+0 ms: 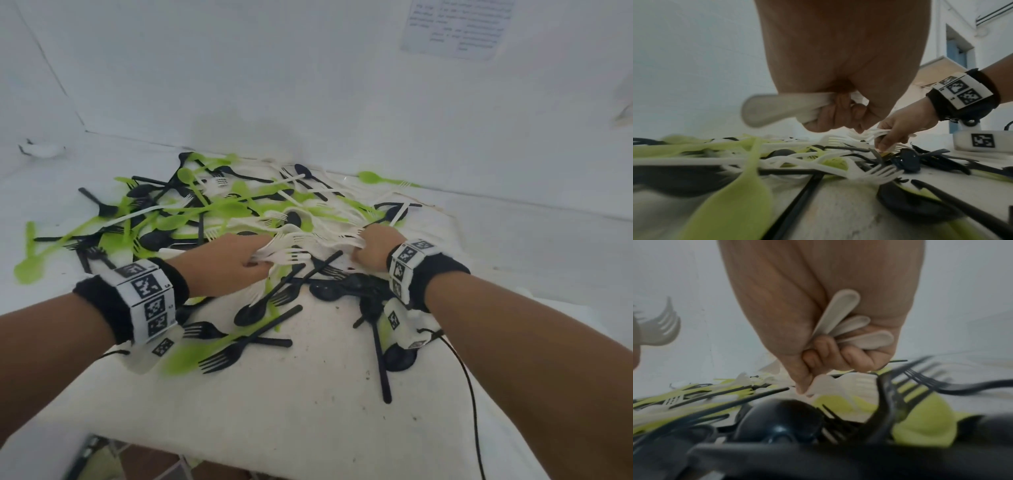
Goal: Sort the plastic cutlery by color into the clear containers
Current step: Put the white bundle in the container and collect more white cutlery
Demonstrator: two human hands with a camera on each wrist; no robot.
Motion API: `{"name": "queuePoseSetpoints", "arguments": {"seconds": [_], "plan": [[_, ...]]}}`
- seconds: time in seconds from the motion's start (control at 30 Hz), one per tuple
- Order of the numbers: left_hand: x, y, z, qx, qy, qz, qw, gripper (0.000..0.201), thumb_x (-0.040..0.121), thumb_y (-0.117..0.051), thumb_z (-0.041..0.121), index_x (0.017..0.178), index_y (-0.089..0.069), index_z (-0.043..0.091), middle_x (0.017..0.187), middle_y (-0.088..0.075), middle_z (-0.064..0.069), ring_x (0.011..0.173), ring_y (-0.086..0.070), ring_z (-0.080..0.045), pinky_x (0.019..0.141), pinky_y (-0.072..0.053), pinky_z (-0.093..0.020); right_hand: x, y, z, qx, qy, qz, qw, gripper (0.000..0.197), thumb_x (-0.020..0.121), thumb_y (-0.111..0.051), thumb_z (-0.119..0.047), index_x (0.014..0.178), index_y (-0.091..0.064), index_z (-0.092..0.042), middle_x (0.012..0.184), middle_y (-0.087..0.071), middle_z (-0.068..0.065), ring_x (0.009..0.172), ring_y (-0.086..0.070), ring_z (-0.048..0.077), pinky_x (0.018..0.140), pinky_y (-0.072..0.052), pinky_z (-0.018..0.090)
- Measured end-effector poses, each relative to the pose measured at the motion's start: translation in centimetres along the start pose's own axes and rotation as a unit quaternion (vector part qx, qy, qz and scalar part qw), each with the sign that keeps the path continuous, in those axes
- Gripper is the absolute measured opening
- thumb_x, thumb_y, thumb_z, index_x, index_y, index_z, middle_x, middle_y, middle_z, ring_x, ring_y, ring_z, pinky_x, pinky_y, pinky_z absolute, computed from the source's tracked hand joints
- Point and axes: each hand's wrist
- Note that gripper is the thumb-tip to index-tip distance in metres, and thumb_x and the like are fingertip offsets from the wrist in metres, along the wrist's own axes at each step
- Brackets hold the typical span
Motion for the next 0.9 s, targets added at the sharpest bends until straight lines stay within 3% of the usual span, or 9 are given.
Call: {"name": "queuePoseSetpoints", "arguments": {"seconds": [0.07,0.2,0.33,0.43,0.5,0.57,0.67,0.77,0.9], "plan": [[1.3,-0.1,0.9,0.018,-0.032,-0.006,0.999,0.03,0.102,-0.055,0.038,0.076,-0.04,0.033,0.071,-0.055,0.006,0.059,-0.046,-0.011,0.056,-0.034,-0.029,-0.2,0.6,0.4,0.011,-0.008,0.017,1.0,0.031,0.095,-0.056,-0.044,0.093,-0.06,-0.013,0.098,-0.064,0.007,0.089,-0.063,0.028,0.072,-0.046,0.033],[4.2,-0.8,2.9,0.07,-0.075,-0.016,0.995,0.027,0.104,-0.052,0.04,0.08,-0.045,0.028,0.071,-0.053,0.01,0.064,-0.051,-0.012,0.057,-0.033,-0.027,-1.5,2.3,1.4,-0.01,-0.028,0.073,0.997,0.022,0.099,-0.053,-0.038,0.094,-0.058,-0.017,0.096,-0.06,0.002,0.085,-0.055,0.025,0.072,-0.043,0.033],[7.7,-2.6,4.9,0.107,-0.132,-0.016,0.985,0.028,0.105,-0.049,0.042,0.117,-0.061,0.019,0.102,-0.055,0.009,0.096,-0.057,-0.016,0.075,-0.038,-0.031,-2.9,3.2,3.3,-0.022,-0.068,0.103,0.992,0.013,0.097,-0.05,-0.026,0.094,-0.061,-0.021,0.098,-0.067,0.003,0.083,-0.061,0.024,0.072,-0.046,0.032],[9.6,-4.1,6.1,0.152,-0.134,-0.062,0.977,0.034,0.105,-0.05,0.041,0.125,-0.061,0.016,0.117,-0.056,0.0,0.108,-0.057,-0.021,0.079,-0.039,-0.032,-4.0,3.2,4.8,-0.007,-0.095,0.119,0.988,0.017,0.098,-0.048,-0.024,0.106,-0.062,-0.019,0.102,-0.065,0.003,0.084,-0.056,0.023,0.072,-0.041,0.031],[10.4,-4.8,6.3,0.164,-0.131,-0.082,0.974,0.04,0.104,-0.05,0.043,0.132,-0.06,0.016,0.124,-0.058,-0.002,0.117,-0.057,-0.023,0.093,-0.045,-0.034,-4.4,3.1,5.3,0.02,-0.102,0.133,0.986,0.018,0.1,-0.047,-0.027,0.108,-0.06,-0.018,0.102,-0.062,0.004,0.084,-0.053,0.024,0.072,-0.039,0.031],[10.9,-4.8,6.3,0.158,-0.127,-0.088,0.975,0.036,0.103,-0.053,0.045,0.122,-0.063,0.015,0.117,-0.06,-0.002,0.113,-0.058,-0.024,0.093,-0.046,-0.036,-4.6,3.0,5.6,0.063,-0.108,0.144,0.982,0.02,0.103,-0.045,-0.033,0.105,-0.057,-0.017,0.099,-0.058,0.003,0.085,-0.052,0.025,0.073,-0.039,0.032],[11.2,-4.5,6.4,0.148,-0.127,-0.098,0.976,0.025,0.1,-0.057,0.045,0.097,-0.055,0.02,0.1,-0.054,-0.001,0.095,-0.053,-0.02,0.078,-0.038,-0.03,-4.8,2.7,5.9,0.143,-0.12,0.156,0.97,0.026,0.104,-0.045,-0.041,0.113,-0.054,-0.019,0.102,-0.059,0.003,0.086,-0.054,0.027,0.076,-0.041,0.034],[11.2,-4.3,6.7,0.135,-0.126,-0.102,0.977,0.028,0.1,-0.058,0.042,0.103,-0.061,0.014,0.102,-0.057,-0.003,0.099,-0.056,-0.024,0.079,-0.037,-0.03,-5.0,2.7,6.0,0.203,-0.12,0.184,0.954,0.024,0.102,-0.051,-0.04,0.117,-0.052,-0.021,0.1,-0.061,0.002,0.086,-0.057,0.026,0.075,-0.042,0.033],[11.0,-4.3,7.7,0.104,-0.11,-0.083,0.985,0.031,0.101,-0.059,0.036,0.115,-0.061,0.008,0.113,-0.063,-0.003,0.107,-0.058,-0.024,0.086,-0.041,-0.032,-5.6,3.4,6.5,0.233,-0.129,0.218,0.939,0.016,0.1,-0.052,-0.035,0.105,-0.046,-0.021,0.083,-0.055,-0.004,0.072,-0.054,0.019,0.066,-0.038,0.032]]}}
Point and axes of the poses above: each hand's wrist, its own x-axis towards the middle knuckle, its own y-axis out of the back of the hand, z = x × y
